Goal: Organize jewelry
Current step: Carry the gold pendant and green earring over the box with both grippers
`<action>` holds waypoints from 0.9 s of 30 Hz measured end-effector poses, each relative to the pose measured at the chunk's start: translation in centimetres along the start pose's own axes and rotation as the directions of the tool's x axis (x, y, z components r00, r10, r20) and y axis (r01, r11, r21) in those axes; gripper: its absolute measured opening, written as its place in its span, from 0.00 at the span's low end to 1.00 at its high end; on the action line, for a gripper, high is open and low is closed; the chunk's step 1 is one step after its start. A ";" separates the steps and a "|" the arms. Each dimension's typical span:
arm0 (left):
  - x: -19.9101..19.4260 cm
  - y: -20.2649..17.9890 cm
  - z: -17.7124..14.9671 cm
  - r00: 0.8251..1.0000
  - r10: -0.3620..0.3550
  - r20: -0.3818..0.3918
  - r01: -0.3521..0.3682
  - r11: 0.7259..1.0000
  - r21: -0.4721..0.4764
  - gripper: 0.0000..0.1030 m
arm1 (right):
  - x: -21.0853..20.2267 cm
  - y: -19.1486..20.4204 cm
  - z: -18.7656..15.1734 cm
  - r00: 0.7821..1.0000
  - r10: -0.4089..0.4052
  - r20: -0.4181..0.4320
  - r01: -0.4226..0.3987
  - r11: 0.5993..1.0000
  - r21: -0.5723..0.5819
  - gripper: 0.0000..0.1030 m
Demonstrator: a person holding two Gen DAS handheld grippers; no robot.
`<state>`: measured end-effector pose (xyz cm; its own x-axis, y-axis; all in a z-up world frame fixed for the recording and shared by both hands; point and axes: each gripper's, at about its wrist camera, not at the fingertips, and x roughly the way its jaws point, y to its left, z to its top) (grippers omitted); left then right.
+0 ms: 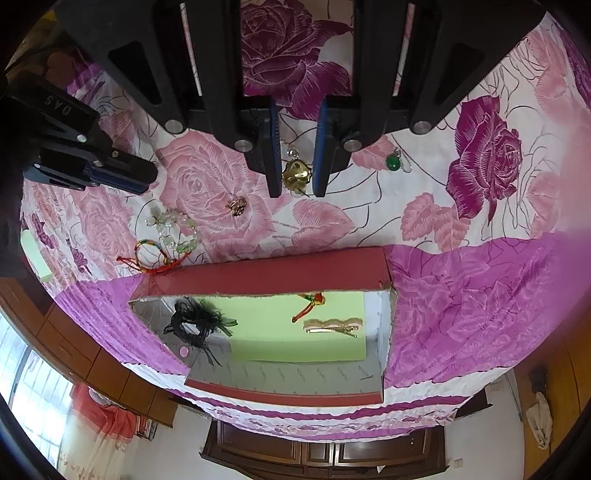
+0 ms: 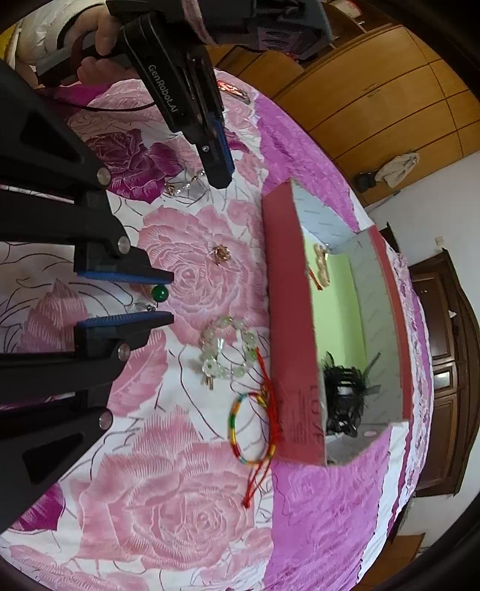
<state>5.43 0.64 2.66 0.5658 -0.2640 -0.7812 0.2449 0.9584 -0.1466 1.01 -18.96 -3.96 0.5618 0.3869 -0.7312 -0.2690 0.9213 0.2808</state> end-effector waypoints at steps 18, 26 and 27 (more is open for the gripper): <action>-2.4 -0.1 1.6 0.997 -0.021 0.070 0.023 0.999 -0.039 0.08 | -3.4 -1.7 0.8 0.992 0.005 0.125 -0.010 0.999 0.038 0.16; -3.2 0.0 2.4 0.994 -0.021 0.104 0.026 0.999 -0.040 0.08 | -4.5 -1.9 1.7 0.986 -0.009 0.167 0.004 1.000 0.030 0.16; -3.2 0.0 2.5 0.994 -0.022 0.108 0.026 0.999 -0.041 0.08 | -4.6 -1.9 1.8 0.985 -0.011 0.171 0.006 1.000 0.028 0.16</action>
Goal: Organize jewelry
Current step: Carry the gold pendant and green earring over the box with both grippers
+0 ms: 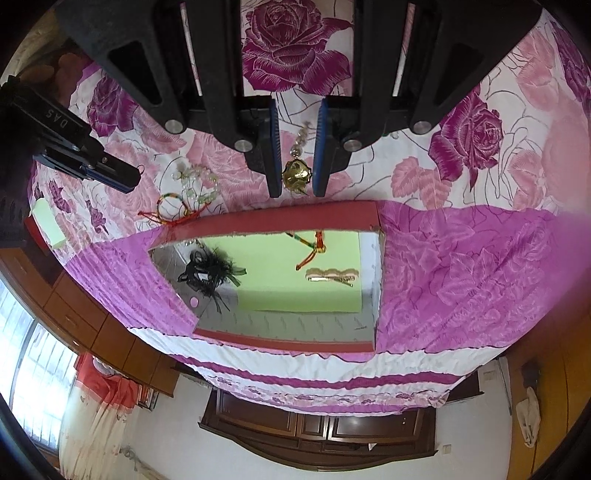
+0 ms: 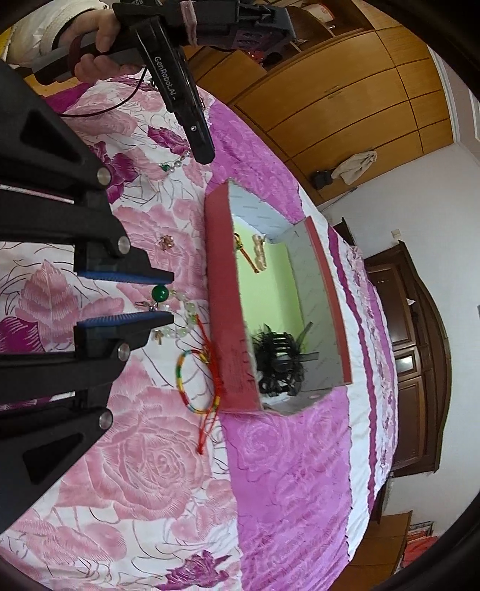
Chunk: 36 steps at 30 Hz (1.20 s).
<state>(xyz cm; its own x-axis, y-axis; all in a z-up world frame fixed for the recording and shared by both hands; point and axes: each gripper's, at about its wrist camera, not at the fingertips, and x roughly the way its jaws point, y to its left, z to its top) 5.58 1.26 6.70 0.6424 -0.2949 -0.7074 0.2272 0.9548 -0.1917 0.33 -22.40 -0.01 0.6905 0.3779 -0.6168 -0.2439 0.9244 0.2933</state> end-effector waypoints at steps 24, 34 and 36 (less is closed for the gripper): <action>1.6 0.3 4.8 0.992 -0.023 0.121 0.022 1.000 0.009 0.08 | 0.6 -0.5 5.6 0.987 -0.057 0.153 0.066 0.996 -0.056 0.16; 5.3 1.3 6.1 0.995 -0.011 0.098 0.014 1.000 -0.028 0.08 | 3.9 -2.5 7.9 0.983 -0.121 0.136 0.129 0.990 -0.049 0.16; 6.2 1.3 6.2 0.997 -0.003 0.080 0.005 1.000 -0.027 0.08 | 5.0 -2.9 8.3 0.984 -0.139 0.113 0.145 0.989 -0.042 0.16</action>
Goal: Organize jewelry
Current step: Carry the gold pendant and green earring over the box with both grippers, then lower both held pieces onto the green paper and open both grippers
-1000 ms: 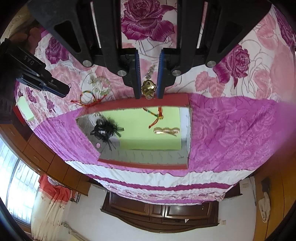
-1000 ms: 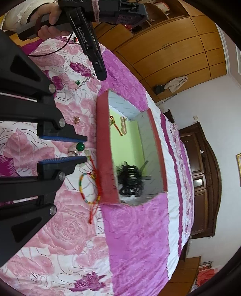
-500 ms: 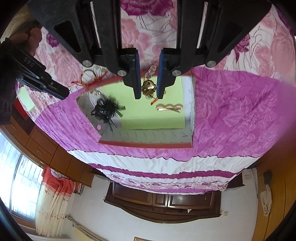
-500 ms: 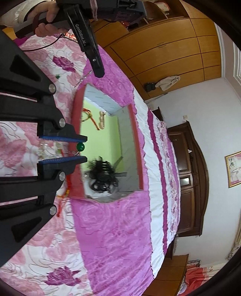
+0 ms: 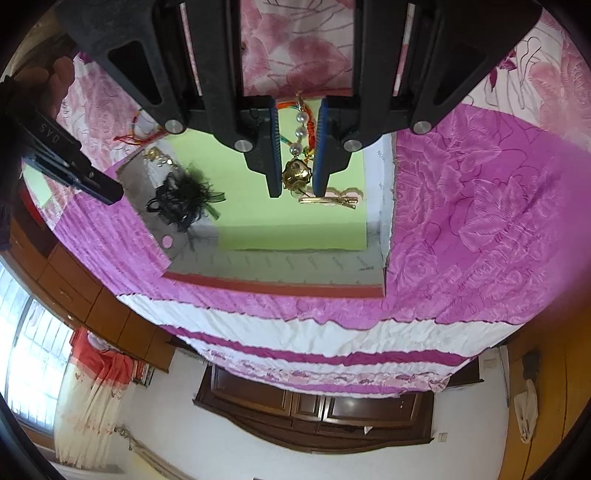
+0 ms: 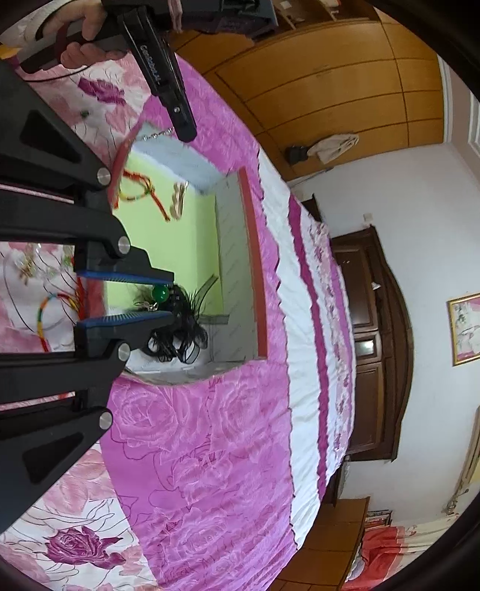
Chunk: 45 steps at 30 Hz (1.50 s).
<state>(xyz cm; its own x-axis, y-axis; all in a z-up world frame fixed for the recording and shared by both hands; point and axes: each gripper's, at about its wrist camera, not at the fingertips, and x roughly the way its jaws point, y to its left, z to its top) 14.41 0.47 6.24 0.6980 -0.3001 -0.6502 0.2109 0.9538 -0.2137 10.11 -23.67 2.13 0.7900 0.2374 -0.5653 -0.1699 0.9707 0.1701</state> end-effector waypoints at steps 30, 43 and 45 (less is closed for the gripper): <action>3.4 1.0 -1.0 0.993 0.063 -0.104 -0.067 0.997 -0.037 0.25 | 3.7 -1.2 -0.3 0.991 -0.050 -0.122 0.053 0.998 0.022 0.33; -0.4 0.8 -1.3 0.999 0.044 -0.018 -0.045 0.996 -0.077 0.26 | -0.7 0.1 -0.3 0.999 0.031 -0.014 -0.030 0.999 0.037 0.42; -1.1 0.6 -1.4 0.999 0.047 0.000 -0.047 0.997 -0.069 0.26 | -1.5 0.3 -0.5 0.999 0.037 0.000 -0.037 0.999 0.035 0.43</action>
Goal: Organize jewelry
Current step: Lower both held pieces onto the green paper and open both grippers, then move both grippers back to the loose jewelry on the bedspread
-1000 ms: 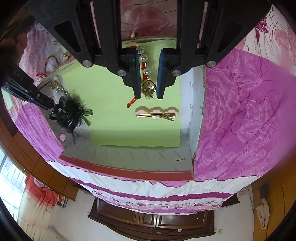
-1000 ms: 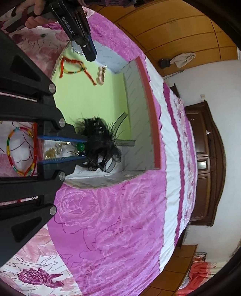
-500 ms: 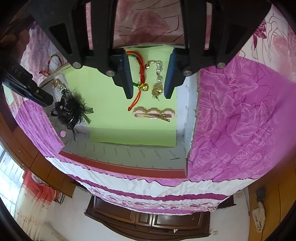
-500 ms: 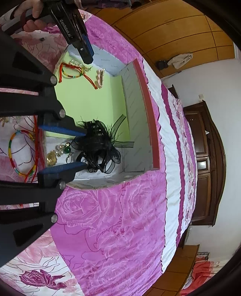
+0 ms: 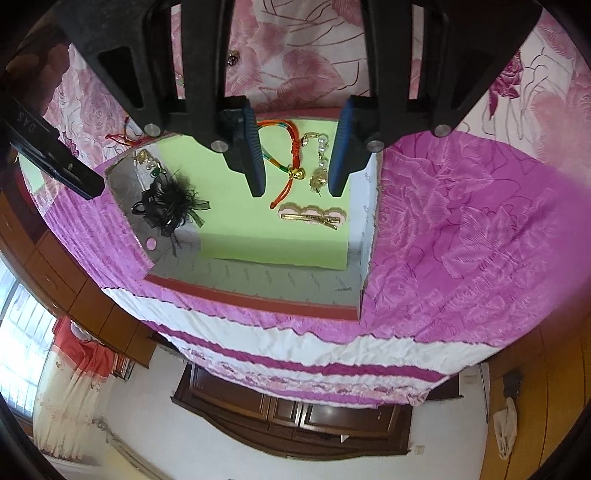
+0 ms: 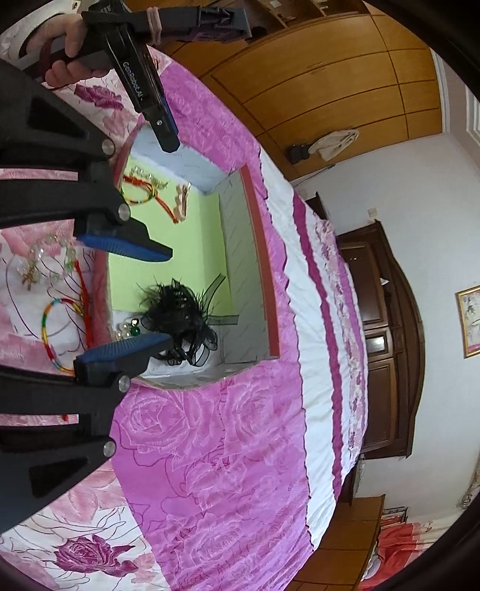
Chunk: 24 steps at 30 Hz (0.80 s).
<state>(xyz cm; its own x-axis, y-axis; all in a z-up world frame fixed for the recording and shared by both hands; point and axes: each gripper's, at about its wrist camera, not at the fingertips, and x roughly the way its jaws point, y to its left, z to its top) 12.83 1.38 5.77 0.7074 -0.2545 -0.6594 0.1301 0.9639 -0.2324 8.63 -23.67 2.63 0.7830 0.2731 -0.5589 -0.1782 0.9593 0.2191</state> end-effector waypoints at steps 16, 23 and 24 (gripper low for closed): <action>-4.8 -0.8 -1.1 0.996 -0.027 0.083 0.025 0.999 0.021 0.26 | -4.5 0.4 -1.8 0.998 0.030 0.062 -0.031 0.999 0.020 0.51; -5.4 -1.3 -2.1 0.997 -0.060 0.047 0.058 0.997 0.042 0.26 | -6.2 0.0 -3.3 0.998 0.022 0.065 -0.024 0.999 0.029 0.52; -5.3 -1.4 -2.3 0.997 -0.063 0.037 0.062 0.997 0.046 0.26 | -6.3 -0.1 -3.6 0.998 0.019 0.061 -0.021 0.999 0.029 0.52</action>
<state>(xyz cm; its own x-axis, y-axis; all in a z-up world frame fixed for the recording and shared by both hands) 7.29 1.16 7.90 0.7231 -0.3120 -0.6162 0.2050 0.9489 -0.2399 1.58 -25.20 3.23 0.8144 0.2868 -0.5045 -0.1772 0.9507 0.2545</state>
